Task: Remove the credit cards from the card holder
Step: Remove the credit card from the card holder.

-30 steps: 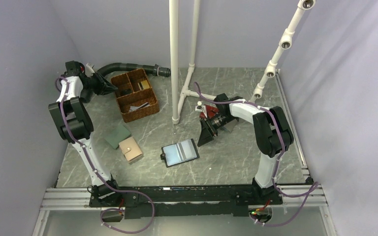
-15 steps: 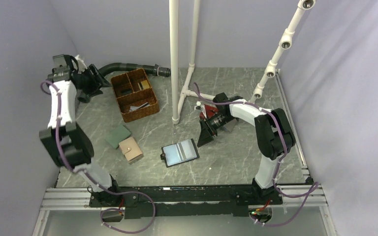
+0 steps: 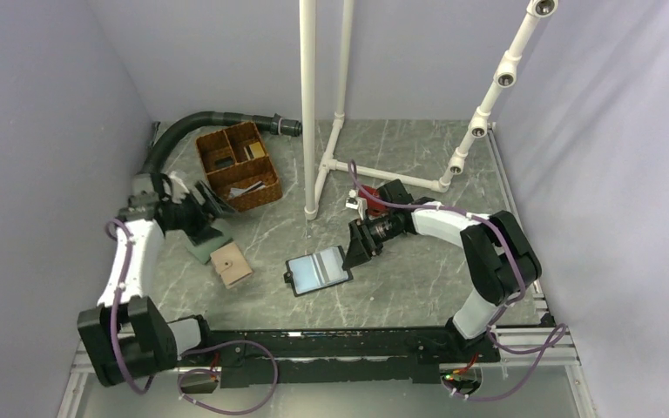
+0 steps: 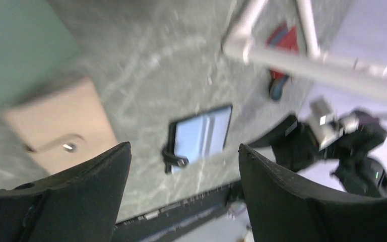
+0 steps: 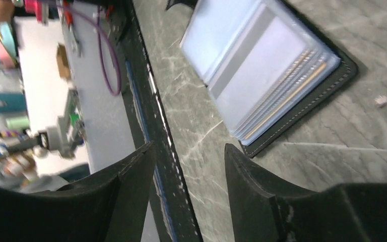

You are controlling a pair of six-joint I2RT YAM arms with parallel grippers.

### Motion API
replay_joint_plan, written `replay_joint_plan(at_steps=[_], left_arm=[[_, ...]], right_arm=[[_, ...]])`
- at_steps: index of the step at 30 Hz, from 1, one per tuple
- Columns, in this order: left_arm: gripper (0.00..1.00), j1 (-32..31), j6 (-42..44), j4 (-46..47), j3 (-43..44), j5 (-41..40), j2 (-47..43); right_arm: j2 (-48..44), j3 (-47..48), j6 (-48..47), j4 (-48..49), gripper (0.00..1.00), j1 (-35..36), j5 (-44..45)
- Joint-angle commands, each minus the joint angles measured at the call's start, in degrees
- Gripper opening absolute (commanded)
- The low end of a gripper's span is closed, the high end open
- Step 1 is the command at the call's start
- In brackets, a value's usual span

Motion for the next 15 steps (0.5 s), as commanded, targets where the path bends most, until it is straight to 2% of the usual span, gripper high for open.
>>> replay_joint_plan(at_steps=[1, 5, 8, 10, 13, 15], left_arm=[[0.81, -10.6, -12.3, 10.2, -9.9, 6.2, -11.2], [0.78, -20.0, -23.3, 18.0, -20.0, 2.9, -18.6], [0.73, -26.2, -31.5, 28.0, -26.4, 0.8, -20.9], [0.68, -30.1, -34.4, 31.4, -28.3, -1.2, -19.4], [0.66, -36.7, -34.9, 33.6, -27.2, -4.9, -14.5], [0.61, -40.4, -35.5, 36.7, -26.6, -6.5, -10.1]], right_arm=[[-0.4, -1.5, 17.4, 14.3, 0.53, 0.2, 3.2], [2.4, -0.3, 21.0, 15.4, 0.51, 1.0, 2.8], [3.6, 0.1, 22.3, 15.7, 0.51, 2.0, 4.2], [4.5, 0.3, 22.8, 15.7, 0.51, 2.3, 4.6], [6.0, 1.5, 23.0, 14.6, 0.5, 3.1, 6.5], [6.8, 2.4, 22.9, 13.8, 0.5, 3.5, 7.5]])
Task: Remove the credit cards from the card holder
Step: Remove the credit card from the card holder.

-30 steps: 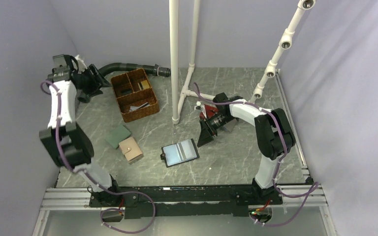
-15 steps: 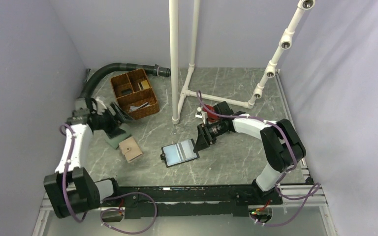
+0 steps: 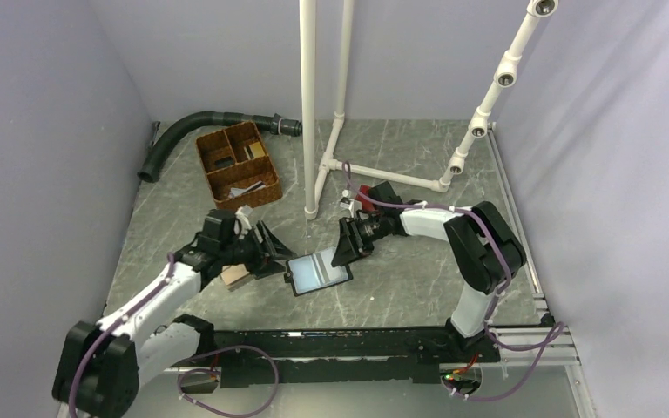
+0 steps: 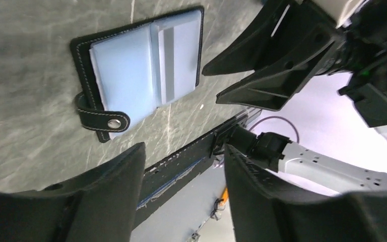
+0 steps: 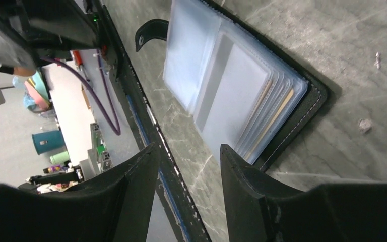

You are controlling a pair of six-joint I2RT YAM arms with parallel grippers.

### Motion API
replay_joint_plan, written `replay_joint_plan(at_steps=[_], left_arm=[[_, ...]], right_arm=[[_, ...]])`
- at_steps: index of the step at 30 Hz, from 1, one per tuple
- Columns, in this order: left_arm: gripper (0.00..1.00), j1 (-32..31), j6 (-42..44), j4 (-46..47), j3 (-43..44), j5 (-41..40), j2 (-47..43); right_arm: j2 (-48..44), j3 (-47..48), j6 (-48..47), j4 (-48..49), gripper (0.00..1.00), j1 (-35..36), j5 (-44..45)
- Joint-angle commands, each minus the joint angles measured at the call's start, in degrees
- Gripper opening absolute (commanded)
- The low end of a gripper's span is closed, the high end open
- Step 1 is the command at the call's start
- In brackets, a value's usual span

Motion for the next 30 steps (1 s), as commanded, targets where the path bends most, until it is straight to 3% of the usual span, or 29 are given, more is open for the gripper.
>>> replay_joint_plan(at_steps=[1, 5, 14, 27, 30], left_arm=[[0.58, -6.9, -5.3, 12.3, 1.6, -5.0, 7.2], [0.42, -11.1, -6.6, 20.2, 2.0, -4.5, 16.2], [0.41, -14.5, -4.8, 19.7, 6.2, -6.2, 27.6], [0.41, -15.0, -5.2, 20.6, 6.0, -5.5, 32.2], [0.41, -15.0, -5.6, 21.2, 5.6, -5.4, 32.4]], right_arm=[[1.7, 3.7, 1.7, 0.4, 0.5, 1.0, 3.8], [2.6, 4.5, 0.7, -1.2, 0.48, 1.4, 7.0], [2.4, 4.6, -0.3, -2.4, 0.46, 2.0, 10.6], [4.2, 5.7, 0.4, -2.8, 0.45, 3.3, 7.0], [4.1, 5.7, 1.2, -2.0, 0.41, 3.4, 4.8]])
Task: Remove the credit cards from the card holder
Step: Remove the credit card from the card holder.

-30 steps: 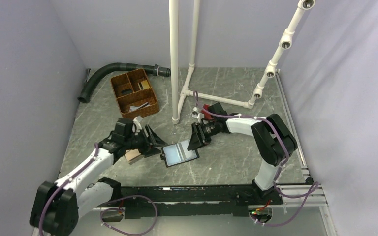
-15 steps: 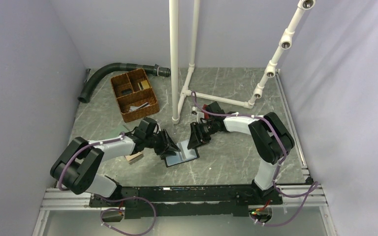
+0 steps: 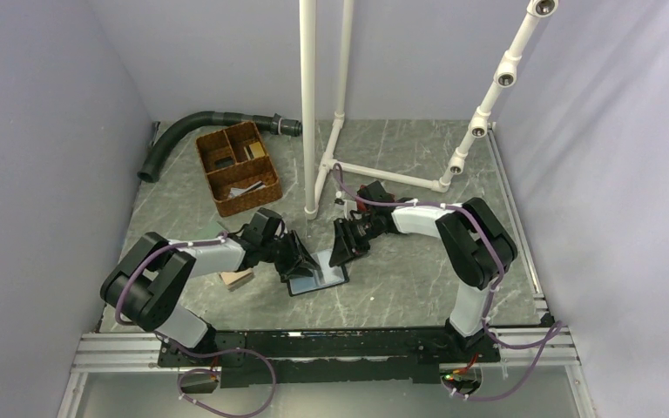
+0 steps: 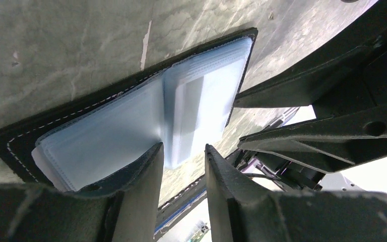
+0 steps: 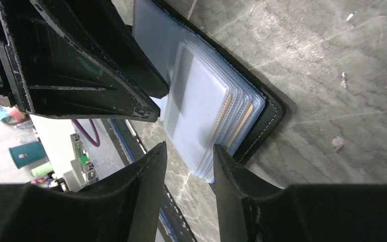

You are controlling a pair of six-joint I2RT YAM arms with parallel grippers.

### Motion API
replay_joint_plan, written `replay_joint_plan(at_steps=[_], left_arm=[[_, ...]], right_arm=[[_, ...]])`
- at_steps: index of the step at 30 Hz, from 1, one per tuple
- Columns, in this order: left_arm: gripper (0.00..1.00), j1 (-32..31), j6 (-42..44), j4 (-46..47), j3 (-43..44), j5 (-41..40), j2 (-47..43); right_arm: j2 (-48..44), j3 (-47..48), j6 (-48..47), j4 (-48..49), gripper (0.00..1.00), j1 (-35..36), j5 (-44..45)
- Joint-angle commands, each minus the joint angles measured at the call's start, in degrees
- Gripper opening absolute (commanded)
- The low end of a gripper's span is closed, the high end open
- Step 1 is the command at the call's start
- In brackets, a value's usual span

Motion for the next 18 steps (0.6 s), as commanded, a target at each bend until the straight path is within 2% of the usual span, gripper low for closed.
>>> replay_joint_plan(at_steps=[1, 10, 18], left_arm=[[0.41, -0.5, -0.5, 2.7, 0.3, -0.1, 0.6], [0.42, -0.7, -1.5, 5.8, -0.6, 1.0, 1.5], [0.49, -0.8, -1.5, 3.6, -0.7, -0.2, 0.2]], right_arm=[[0.3, 1.5, 1.3, 0.6, 0.4, 0.5, -3.6], [0.4, 0.8, 3.7, 2.8, 0.39, 0.5, -6.8], [0.1, 1.9, 1.2, -1.0, 0.39, 0.4, 3.1]])
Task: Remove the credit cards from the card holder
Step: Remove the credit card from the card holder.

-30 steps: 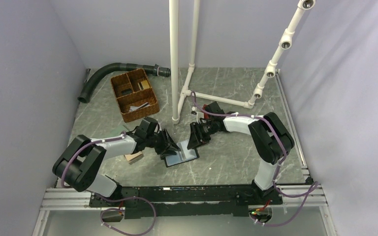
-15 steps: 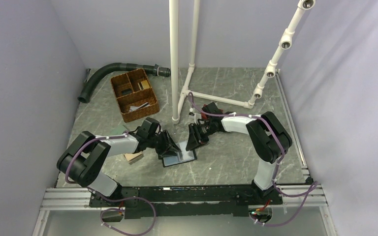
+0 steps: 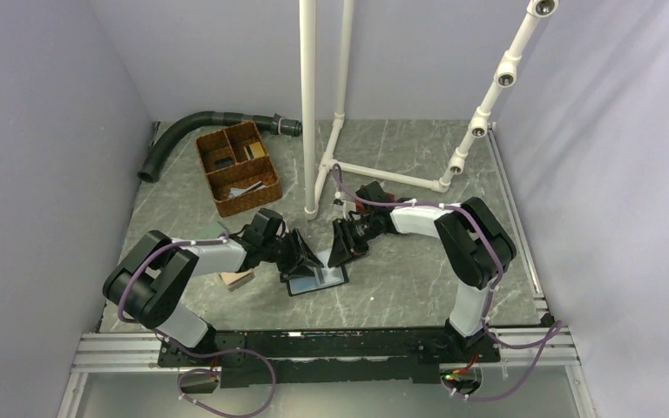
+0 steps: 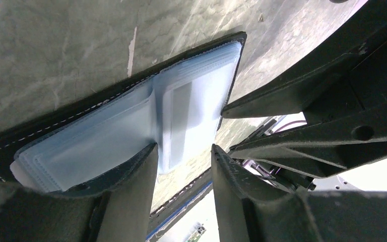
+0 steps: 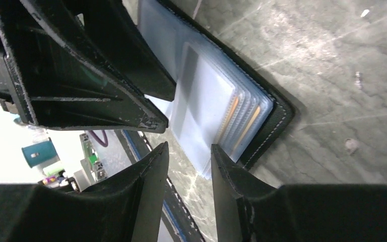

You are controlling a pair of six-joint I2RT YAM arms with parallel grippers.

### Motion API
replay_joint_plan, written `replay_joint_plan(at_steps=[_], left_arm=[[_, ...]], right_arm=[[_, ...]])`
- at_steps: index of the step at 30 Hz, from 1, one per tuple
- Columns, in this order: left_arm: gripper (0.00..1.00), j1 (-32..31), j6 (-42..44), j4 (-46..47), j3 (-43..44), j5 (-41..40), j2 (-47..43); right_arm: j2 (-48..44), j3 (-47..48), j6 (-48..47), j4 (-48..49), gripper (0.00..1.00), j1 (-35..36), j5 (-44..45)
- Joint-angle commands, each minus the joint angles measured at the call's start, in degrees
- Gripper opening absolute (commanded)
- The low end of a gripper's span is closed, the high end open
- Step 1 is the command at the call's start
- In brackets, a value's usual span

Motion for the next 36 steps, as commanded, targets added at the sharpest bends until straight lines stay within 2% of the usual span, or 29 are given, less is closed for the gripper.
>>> replay_joint_plan(at_steps=[1, 14, 24, 31, 36], left_arm=[[0.49, -0.4, -0.1, -0.8, -0.1, -1.1, -1.1], [0.5, -0.5, -0.1, 0.5, 0.3, 0.3, 1.4], [0.55, -0.6, -1.2, 2.7, -0.2, 0.9, 2.2], [0.6, -0.6, -2.7, 6.9, -1.8, 1.2, 1.3], [0.6, -0.5, -3.8, 8.3, -2.6, 1.3, 1.2]], right_arm=[[-0.7, 1.5, -1.1, -0.8, 0.4, 0.2, 5.6], [1.9, 1.9, 0.7, 0.2, 0.42, 0.5, 1.2], [3.3, 2.8, 3.0, 1.8, 0.33, 0.9, -5.5], [2.3, 2.2, 3.8, 3.3, 0.33, 1.0, -7.7], [1.6, 1.6, 5.3, 6.0, 0.35, 1.0, -12.8]])
